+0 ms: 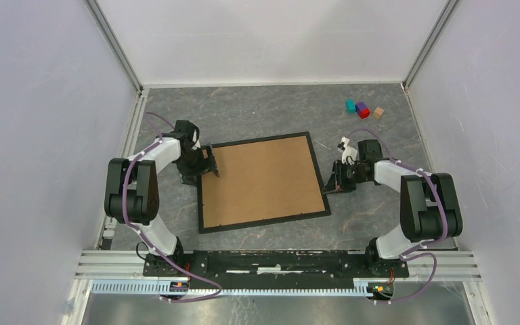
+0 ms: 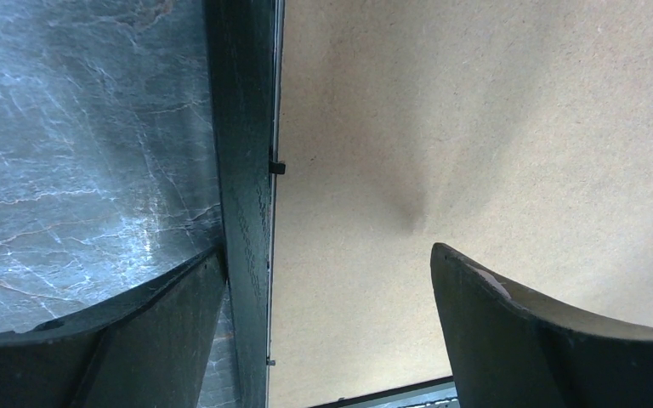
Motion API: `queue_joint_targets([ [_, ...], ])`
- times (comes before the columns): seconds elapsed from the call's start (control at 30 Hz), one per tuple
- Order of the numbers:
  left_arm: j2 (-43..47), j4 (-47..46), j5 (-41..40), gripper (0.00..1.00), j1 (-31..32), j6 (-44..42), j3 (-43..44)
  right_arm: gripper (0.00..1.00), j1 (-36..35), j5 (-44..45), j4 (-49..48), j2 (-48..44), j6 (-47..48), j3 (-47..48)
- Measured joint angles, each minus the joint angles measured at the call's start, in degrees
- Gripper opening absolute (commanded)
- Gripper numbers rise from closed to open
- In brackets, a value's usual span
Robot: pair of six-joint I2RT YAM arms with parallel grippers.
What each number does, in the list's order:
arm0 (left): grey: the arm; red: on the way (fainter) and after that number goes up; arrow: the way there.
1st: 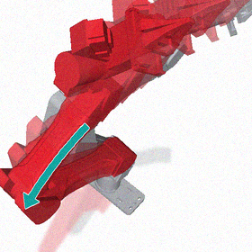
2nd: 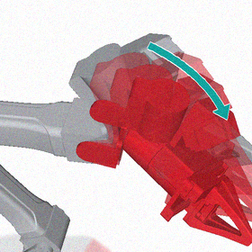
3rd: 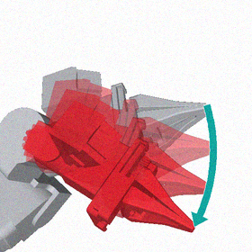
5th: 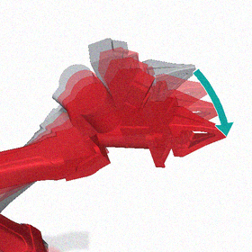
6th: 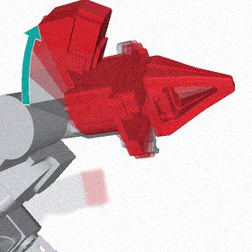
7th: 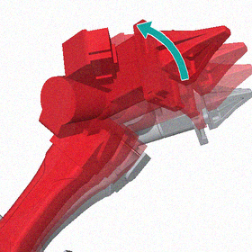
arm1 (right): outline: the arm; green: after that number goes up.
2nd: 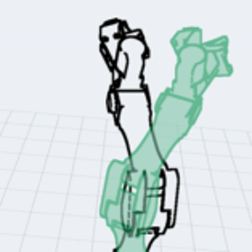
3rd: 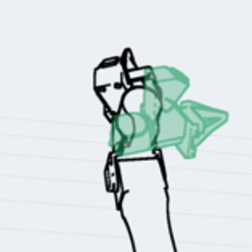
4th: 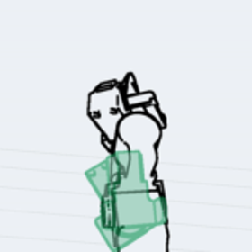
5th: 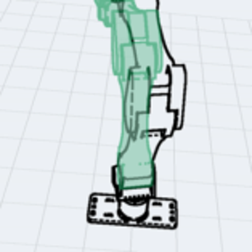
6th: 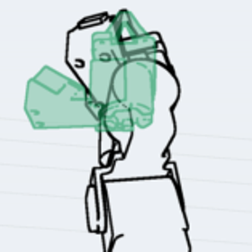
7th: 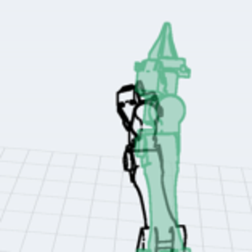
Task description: Put the photo into the frame
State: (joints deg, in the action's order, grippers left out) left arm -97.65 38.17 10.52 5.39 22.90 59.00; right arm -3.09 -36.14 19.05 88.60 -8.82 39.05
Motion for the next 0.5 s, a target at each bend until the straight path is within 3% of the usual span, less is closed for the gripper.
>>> queue_joint_targets([
  [0.23,0.2,-0.5,0.4,0.96,-0.2,0.0,-0.4,0.25,-2.5,2.8,4.3,2.4,-2.1,3.9],
  [0.5,2.8,-4.0,0.7,0.97,-0.5,1.7,-3.6,0.24,-8.1,12.3,7.4,2.9,-5.8,6.5],
])
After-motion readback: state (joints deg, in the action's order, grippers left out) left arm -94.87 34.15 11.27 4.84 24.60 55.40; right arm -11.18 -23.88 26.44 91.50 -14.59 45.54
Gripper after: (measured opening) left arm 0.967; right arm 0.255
